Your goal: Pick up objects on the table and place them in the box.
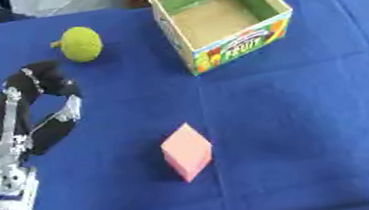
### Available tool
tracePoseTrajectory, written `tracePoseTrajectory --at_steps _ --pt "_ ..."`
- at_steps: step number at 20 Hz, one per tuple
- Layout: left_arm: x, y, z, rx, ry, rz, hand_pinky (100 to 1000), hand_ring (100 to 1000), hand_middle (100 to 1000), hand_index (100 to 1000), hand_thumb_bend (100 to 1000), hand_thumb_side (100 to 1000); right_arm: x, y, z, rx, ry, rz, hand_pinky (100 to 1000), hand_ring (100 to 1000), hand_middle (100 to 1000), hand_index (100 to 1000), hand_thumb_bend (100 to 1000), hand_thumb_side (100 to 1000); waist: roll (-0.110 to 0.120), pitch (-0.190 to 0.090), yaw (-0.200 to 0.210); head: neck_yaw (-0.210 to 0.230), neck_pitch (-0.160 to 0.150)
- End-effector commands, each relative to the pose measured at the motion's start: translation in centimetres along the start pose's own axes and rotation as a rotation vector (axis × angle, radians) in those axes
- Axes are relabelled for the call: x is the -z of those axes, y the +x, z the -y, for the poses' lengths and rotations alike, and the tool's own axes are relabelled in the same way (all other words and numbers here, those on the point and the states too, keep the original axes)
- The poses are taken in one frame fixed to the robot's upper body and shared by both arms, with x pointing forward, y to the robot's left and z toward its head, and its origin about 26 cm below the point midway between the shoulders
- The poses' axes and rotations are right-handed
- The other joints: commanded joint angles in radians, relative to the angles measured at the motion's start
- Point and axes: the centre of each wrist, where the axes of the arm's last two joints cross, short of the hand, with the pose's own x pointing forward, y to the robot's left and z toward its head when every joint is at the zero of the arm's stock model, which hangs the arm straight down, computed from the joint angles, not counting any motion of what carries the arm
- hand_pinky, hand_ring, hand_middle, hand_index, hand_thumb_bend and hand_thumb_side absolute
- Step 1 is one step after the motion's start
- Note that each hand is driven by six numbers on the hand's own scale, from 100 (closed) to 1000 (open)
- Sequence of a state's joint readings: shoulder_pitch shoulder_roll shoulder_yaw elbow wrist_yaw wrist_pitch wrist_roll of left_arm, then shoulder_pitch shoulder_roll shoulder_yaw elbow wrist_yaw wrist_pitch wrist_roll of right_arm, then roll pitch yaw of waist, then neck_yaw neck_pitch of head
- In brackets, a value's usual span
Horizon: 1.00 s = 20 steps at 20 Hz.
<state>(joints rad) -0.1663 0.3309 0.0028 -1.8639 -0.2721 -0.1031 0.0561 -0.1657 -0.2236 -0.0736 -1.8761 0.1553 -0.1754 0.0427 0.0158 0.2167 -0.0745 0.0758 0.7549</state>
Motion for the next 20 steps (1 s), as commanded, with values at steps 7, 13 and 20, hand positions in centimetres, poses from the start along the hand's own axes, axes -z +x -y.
tracePoseTrajectory --at_steps 7,13,20 --pt "3.3 3.5 -4.6 0.272 -0.323 0.255 629 614 604 788 282 121 0.1 0.3 0.6 -0.024 0.005 0.013 761 857 848 840 100 539 0.015 -0.026 -0.012 -0.001 0.003" --pt "6.0 7.5 -5.3 0.450 -0.610 0.460 681 649 652 804 330 152 0.0 0.2 0.6 -0.029 0.019 0.006 761 857 848 840 100 539 0.021 -0.035 -0.022 0.001 0.012" --pt "7.8 11.1 -4.0 0.621 -0.937 0.654 749 707 731 829 421 190 -0.3 -0.1 0.6 -0.032 0.036 -0.003 761 857 848 840 100 538 0.026 -0.044 -0.034 0.001 0.015"
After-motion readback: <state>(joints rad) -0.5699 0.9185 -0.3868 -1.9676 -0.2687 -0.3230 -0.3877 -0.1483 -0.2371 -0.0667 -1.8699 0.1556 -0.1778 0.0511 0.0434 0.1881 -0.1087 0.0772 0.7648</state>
